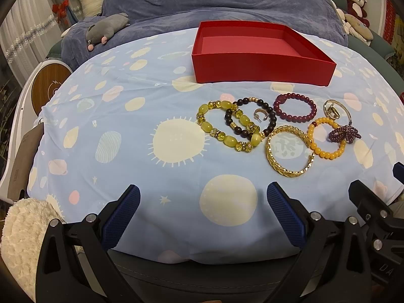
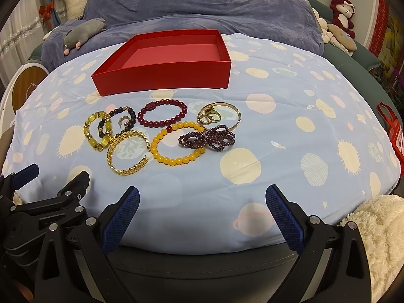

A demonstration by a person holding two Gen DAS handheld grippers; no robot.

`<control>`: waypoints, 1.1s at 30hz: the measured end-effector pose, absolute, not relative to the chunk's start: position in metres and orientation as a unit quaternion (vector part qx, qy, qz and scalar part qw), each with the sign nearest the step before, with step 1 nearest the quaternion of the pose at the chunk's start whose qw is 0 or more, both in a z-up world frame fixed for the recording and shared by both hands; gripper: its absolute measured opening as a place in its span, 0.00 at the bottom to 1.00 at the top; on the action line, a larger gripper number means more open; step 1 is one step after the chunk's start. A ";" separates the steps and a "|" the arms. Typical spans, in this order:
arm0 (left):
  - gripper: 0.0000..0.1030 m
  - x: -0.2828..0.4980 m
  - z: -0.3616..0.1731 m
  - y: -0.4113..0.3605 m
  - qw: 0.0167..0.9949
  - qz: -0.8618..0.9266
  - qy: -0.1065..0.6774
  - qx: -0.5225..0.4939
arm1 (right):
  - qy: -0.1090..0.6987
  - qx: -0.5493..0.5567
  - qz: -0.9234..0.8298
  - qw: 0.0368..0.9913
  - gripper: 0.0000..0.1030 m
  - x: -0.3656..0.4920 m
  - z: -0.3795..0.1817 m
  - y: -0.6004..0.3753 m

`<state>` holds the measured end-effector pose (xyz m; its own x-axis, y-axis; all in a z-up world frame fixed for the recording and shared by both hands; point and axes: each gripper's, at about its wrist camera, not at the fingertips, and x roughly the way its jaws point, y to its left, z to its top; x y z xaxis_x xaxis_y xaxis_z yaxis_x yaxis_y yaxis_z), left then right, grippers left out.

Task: Organize jewelry

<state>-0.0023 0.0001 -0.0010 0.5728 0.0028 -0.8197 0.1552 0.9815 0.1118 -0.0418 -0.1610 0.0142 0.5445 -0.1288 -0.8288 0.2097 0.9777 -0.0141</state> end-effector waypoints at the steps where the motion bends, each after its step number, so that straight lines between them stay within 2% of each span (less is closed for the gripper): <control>1: 0.93 -0.002 -0.001 0.000 0.883 -0.043 0.460 0.086 | 0.468 0.044 -0.096 0.878 0.94 -0.041 0.014 -0.161; 33: 0.93 -0.003 -0.004 0.001 0.882 -0.041 0.461 0.086 | 0.468 0.043 -0.097 0.877 0.94 -0.041 0.014 -0.160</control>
